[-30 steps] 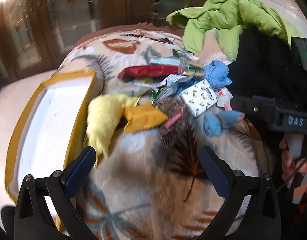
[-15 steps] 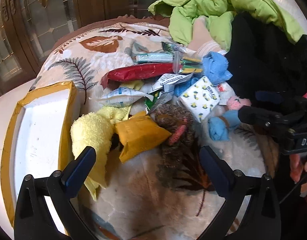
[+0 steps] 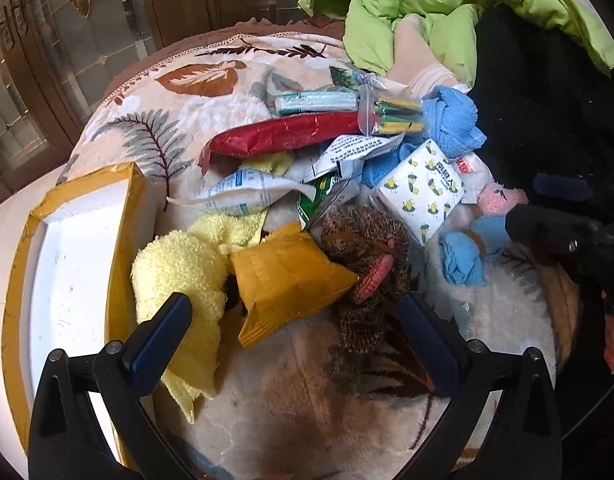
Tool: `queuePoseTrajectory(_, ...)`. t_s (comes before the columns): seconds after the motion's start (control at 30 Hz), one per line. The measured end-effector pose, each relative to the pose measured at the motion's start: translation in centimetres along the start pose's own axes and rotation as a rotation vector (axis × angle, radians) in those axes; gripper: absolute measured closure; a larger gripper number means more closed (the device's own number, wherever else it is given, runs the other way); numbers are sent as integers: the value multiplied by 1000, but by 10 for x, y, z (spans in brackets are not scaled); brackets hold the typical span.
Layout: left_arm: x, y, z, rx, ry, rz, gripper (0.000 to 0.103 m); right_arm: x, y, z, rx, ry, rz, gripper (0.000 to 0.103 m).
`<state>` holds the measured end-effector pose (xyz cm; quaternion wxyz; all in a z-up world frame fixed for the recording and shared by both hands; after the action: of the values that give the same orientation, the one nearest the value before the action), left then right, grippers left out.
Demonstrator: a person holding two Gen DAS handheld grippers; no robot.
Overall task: Organize soft objects
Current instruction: 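Move the right gripper toward the white lemon-print tissue pack, then close the right gripper on the white lemon-print tissue pack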
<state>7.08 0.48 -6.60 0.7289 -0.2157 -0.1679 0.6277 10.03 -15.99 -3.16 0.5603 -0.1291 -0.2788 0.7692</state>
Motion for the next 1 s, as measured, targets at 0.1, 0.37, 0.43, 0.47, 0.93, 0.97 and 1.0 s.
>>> queuePoseTrajectory(0.1, -1, -3, -1, -3, -26, 11, 0, -1, 0, 0, 0, 9, 0, 0)
queuePoseTrajectory(0.37, -13, -4, 2, -22, -68, -46, 0, -6, 0, 1, 2, 5, -16, 0)
queuePoseTrajectory(0.43, -19, -5, 4, -24, -43, -51, 0, -6, -1, 1, 3, 7, -14, 0)
queuePoseTrajectory(0.47, -21, -5, 6, -25, -36, -53, 0, -6, -1, 0, 5, 9, -13, 0)
queuePoseTrajectory(0.93, -4, -5, -6, 44, 61, 74, 0, 3, -12, -21, 51, 43, 46, 14)
queuePoseTrajectory(0.97, -4, -5, -5, 42, 61, 81, 0, 2, -12, -22, 50, 45, 43, 14)
queuePoseTrajectory(1.0, -4, -5, -5, 39, 57, 86, 0, 2, -13, -24, 54, 45, 38, 13)
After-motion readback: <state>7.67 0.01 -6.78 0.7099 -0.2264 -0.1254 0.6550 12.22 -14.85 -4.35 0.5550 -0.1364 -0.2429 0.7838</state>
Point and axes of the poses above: each gripper's, at about its wrist camera, not at the fingertips, and z roughly against the way its jaws point, x to its left, y to its underside, the point moved 5 cm from there along -z, roughly the way its jaws point, and after that the axes turned 4 degrees about z, right-handed, at the moved point
